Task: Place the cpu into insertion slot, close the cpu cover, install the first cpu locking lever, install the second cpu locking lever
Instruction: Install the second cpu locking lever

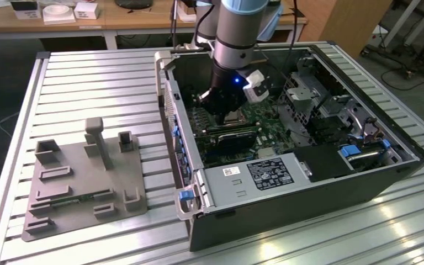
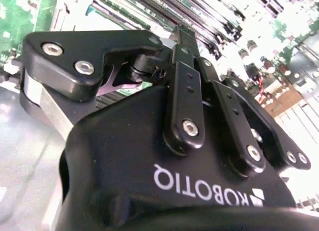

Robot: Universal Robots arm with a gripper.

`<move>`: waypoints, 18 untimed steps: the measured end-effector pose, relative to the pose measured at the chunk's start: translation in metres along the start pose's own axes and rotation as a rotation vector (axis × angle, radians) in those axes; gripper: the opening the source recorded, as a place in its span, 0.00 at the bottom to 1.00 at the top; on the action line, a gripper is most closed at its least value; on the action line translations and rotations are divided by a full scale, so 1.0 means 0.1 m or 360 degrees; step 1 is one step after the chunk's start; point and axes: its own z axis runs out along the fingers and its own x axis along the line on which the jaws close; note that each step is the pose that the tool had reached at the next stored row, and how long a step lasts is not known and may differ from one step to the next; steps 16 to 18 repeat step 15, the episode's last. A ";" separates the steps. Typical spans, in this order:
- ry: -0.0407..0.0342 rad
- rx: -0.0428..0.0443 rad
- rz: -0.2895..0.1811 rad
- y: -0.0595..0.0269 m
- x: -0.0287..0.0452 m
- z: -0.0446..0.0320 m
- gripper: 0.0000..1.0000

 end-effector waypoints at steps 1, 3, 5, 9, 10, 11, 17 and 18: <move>0.0000 0.0000 0.0000 0.001 0.000 -0.029 0.10; 0.0000 0.0000 0.0000 0.003 0.000 -0.092 0.10; 0.0000 0.0000 0.0000 0.006 0.001 -0.160 0.10; 0.0000 0.0000 0.0000 0.008 0.001 -0.209 0.10; 0.0000 0.0000 0.0000 0.008 0.001 -0.209 0.10; 0.0000 0.0000 0.0000 0.008 0.001 -0.209 0.10; 0.0000 0.0000 0.0000 0.008 0.001 -0.210 0.10; 0.0000 0.0000 0.0000 0.008 0.001 -0.210 0.10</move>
